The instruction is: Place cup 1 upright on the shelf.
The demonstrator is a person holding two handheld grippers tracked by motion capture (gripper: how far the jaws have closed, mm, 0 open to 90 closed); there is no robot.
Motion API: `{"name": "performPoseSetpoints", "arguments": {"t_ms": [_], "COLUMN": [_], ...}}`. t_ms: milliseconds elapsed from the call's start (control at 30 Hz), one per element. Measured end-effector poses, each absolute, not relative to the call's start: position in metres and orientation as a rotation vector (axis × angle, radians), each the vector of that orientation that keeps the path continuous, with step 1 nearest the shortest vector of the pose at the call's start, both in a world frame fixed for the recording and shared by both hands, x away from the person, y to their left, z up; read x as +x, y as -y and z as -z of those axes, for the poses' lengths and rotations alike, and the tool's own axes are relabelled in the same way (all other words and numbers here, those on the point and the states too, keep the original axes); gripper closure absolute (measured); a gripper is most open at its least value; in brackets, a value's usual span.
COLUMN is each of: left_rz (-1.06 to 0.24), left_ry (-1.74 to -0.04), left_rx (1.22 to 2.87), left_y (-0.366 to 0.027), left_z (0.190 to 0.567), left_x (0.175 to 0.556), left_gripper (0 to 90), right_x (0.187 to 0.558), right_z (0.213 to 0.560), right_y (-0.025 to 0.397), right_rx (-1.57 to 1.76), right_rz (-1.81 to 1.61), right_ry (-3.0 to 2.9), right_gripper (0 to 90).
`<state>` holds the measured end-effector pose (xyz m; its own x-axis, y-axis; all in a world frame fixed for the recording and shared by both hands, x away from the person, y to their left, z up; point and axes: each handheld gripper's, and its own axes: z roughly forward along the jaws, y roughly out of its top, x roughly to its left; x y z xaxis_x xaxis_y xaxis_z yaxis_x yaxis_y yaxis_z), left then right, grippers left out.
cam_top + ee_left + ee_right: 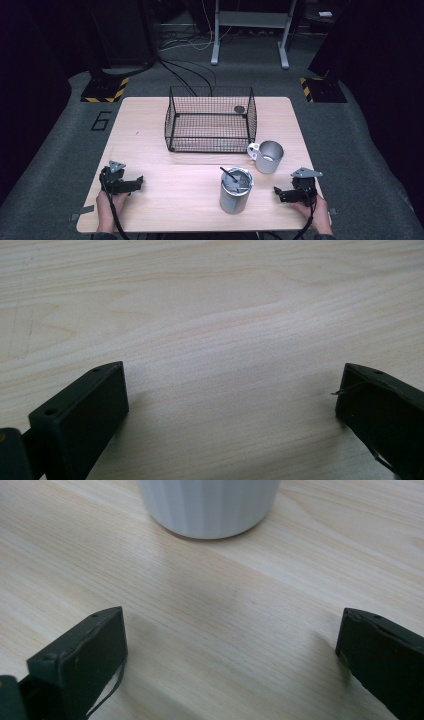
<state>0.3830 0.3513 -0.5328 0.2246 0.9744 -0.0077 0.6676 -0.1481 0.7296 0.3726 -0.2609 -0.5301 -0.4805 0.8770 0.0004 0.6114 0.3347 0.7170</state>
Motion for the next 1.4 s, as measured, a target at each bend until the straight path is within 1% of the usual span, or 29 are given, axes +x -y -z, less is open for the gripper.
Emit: {"name": "performPoseSetpoints", "arguments": {"t_ms": [567, 633, 667, 700, 800, 1000, 1200, 1400], "left_rz": [-0.640, -0.636, -0.607, -0.607, -0.553, -0.565, -0.538, -0.523], "left_ry": [-1.502, -1.473, -1.448, -1.448, -1.379, -1.300, -1.240, -1.163], "left_rx": [1.900, 1.918, 1.932, 1.932, 1.910, 1.929, 1.924, 1.961], "left_y": [-0.351, -0.351, -0.351, -0.351, -0.349, -0.333, -0.321, -0.306], "left_z": [0.533, 0.532, 0.531, 0.531, 0.525, 0.513, 0.499, 0.484], "left_x": [0.382, 0.381, 0.379, 0.379, 0.373, 0.365, 0.359, 0.353], "left_gripper": [0.4, 0.1, 0.1, 0.1, 0.0, 0.1, 0.1, 0.1], "right_x": [0.373, 0.373, 0.373, 0.373, 0.374, 0.375, 0.375, 0.375], "right_z": [0.530, 0.530, 0.530, 0.530, 0.530, 0.530, 0.530, 0.530], "right_y": [0.262, 0.262, 0.262, 0.262, 0.263, 0.263, 0.263, 0.263], "right_rx": [1.320, 1.320, 1.318, 1.319, 1.313, 1.305, 1.303, 1.300], "right_rz": [-0.933, -0.929, -0.931, -0.930, -0.933, -0.939, -0.942, -0.943], "right_ry": [-2.217, -2.219, -2.218, -2.218, -2.222, -2.219, -2.224, -2.224], "right_gripper": [0.0, 0.0, 0.0, 0.0, 0.0, 0.0, 0.0, 0.0]}}
